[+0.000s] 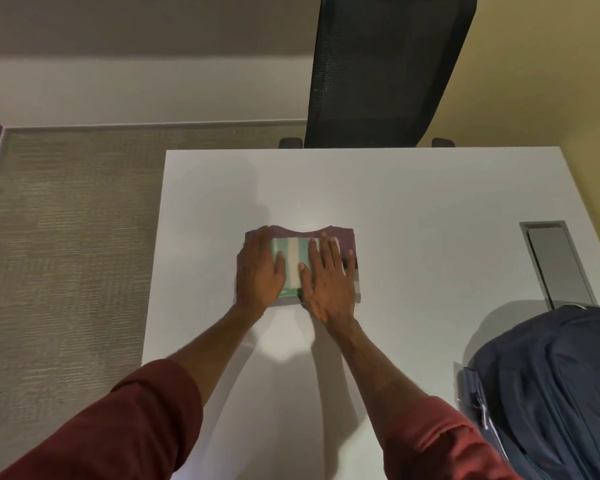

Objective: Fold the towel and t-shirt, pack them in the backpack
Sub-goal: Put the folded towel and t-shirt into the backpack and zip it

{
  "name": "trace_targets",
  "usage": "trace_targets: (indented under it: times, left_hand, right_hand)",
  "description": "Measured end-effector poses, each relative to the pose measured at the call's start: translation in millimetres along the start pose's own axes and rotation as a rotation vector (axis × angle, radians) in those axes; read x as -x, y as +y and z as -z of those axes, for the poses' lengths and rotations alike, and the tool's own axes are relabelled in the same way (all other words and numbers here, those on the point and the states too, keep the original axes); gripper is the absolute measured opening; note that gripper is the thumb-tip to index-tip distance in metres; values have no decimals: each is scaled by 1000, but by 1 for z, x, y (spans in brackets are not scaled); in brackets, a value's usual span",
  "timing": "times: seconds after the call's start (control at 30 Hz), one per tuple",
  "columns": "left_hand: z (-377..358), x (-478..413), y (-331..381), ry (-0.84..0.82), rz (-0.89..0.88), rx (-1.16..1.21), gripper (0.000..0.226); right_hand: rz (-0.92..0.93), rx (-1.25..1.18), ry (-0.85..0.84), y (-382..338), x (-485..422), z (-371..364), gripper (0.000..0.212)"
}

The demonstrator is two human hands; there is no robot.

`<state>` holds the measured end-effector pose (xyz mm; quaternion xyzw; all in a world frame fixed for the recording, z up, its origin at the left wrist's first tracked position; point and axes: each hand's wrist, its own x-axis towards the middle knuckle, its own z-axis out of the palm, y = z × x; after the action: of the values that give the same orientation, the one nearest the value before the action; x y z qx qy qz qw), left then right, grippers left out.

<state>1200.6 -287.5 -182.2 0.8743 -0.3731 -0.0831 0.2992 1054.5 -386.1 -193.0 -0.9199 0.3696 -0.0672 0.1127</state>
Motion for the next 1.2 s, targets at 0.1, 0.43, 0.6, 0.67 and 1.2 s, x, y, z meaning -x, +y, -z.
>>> trace_targets:
  times: [0.1, 0.43, 0.6, 0.67, 1.2]
  left_hand:
    - [-6, 7, 4, -185, -225, -101, 64]
    - [-42, 25, -10, -261, -265, -424, 81]
    - [-49, 26, -12, -260, -260, -503, 79]
    - [-44, 26, -9, -249, -271, -495, 82]
    - [-19, 89, 79, -172, -460, -371, 65]
  right_hand:
    - [23, 10, 55, -4, -4, -4, 58]
    - [0, 5, -2, 8, 5, -42, 71]
    - [-15, 9, -40, 8, 3, -47, 72]
    - [-12, 13, -59, 11, 4, -49, 71]
    - [-173, -44, 33, 63, 92, 63, 66]
